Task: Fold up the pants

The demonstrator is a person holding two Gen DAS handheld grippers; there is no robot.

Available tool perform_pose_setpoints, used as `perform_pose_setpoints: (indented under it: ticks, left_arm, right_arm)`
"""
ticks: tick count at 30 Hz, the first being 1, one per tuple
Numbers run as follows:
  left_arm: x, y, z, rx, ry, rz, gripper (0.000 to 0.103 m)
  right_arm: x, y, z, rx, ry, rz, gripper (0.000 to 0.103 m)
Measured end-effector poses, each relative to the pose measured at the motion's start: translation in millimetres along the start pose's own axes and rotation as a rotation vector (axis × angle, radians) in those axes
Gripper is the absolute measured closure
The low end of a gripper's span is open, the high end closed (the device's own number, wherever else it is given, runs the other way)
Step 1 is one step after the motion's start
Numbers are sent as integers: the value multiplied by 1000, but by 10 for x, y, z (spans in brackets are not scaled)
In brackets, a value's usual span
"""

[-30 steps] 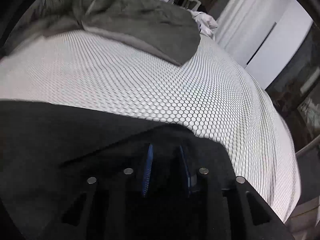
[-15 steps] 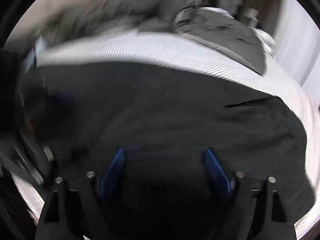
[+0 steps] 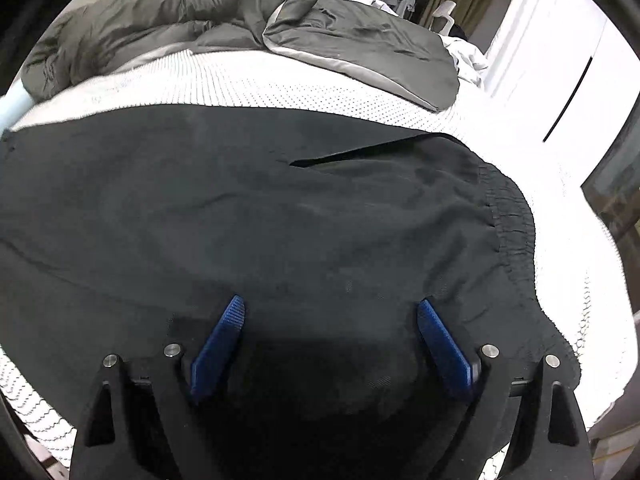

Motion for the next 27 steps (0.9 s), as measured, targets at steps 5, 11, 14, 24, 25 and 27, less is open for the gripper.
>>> perform_pose_setpoints:
  ticks: [5, 11, 14, 24, 25, 27]
  left_arm:
    - [79, 42, 216, 24, -7, 15, 1]
    - [1162, 462, 221, 47, -131, -140, 1]
    - [1693, 616, 13, -2, -178, -222, 1]
    - [622, 577, -260, -87, -4, 14, 0]
    - [471, 553, -267, -91, 12, 52, 0]
    - [183, 468, -229, -85, -46, 103, 6]
  right_arm:
    - [25, 173, 57, 15, 33, -34, 13]
    - [-459, 459, 130, 108, 229, 49, 13]
    - [-854, 514, 22, 104, 319, 77, 13]
    - [-51, 408, -314, 19, -79, -39, 9]
    - [76, 379, -297, 20, -108, -72, 9]
    - [323, 328, -258, 19, -114, -132, 9]
Point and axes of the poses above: each gripper's, at about its wrist camera, not at the fingertips, and z roughly against the way its jaws point, x to its right, y to its top, the point moved 1 cm from there along -z, roughly the way its jaws point, and after that the axes turned 10 degrees about y, right-handed, at the moved point
